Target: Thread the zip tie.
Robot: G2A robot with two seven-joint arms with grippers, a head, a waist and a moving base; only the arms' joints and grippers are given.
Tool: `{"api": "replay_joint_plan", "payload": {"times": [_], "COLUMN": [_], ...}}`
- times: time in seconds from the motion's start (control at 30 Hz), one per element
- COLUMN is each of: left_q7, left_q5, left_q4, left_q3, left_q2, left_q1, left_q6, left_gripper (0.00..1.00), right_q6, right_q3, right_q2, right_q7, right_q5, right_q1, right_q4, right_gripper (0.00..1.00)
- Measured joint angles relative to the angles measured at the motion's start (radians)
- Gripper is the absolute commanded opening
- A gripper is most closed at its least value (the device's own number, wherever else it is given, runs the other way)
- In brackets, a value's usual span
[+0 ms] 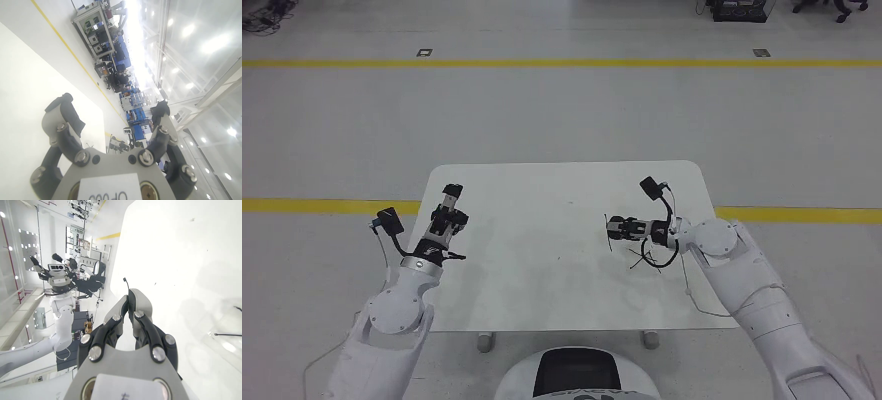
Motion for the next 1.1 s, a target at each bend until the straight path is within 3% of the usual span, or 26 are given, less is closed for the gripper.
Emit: {"api": "replay_joint_plan", "payload": {"times": [0.17, 0.33, 0.47, 0.53, 0.6, 0.77, 0.87, 0.97, 1.1], "left_q7": [-0.013, -0.071, -0.061, -0.026, 0.003, -0.001, -0.005, -0.013, -0.009], "left_q5": [0.030, 0.267, 0.505, 0.626, 0.658, 0.644, 0.695, 0.856, 1.105], "left_q4": [-0.003, -0.021, -0.008, 0.012, 0.022, 0.022, 0.012, -0.007, -0.010], "left_q3": [0.006, 0.070, 0.147, 0.189, 0.206, 0.205, 0.219, 0.260, 0.354], "left_q2": [0.001, 0.007, 0.007, 0.004, 0.002, 0.002, 0.004, 0.006, 0.001], "left_q1": [-0.007, -0.021, -0.040, -0.047, -0.046, -0.046, -0.059, -0.082, -0.125], "left_q6": [-0.017, -0.083, -0.082, -0.085, -0.093, -0.093, -0.107, -0.117, -0.088], "left_gripper": [1.00, 1.00, 1.00, 1.00, 1.00, 1.00, 1.00, 1.00, 1.00], "right_q6": [0.001, 0.051, 0.098, 0.126, 0.128, 0.127, 0.127, 0.147, 0.174], "right_q3": [-0.001, -0.004, 0.004, 0.003, 0.002, 0.002, -0.001, -0.004, -0.003], "right_q2": [0.000, -0.005, -0.007, -0.009, -0.010, -0.010, -0.011, -0.013, -0.016], "right_q7": [-0.005, -0.042, -0.063, -0.074, -0.080, -0.080, -0.095, -0.106, -0.110], "right_q5": [0.003, 0.052, 0.098, 0.122, 0.128, 0.127, 0.128, 0.145, 0.182], "right_q1": [-0.004, -0.011, -0.005, -0.005, -0.006, -0.006, -0.015, -0.016, 0.001], "right_q4": [-0.002, 0.004, 0.027, 0.035, 0.038, 0.038, 0.034, 0.041, 0.068], "right_gripper": [0.00, 0.00, 0.00, 0.00, 0.00, 0.00, 0.00, 0.00, 0.00]}}
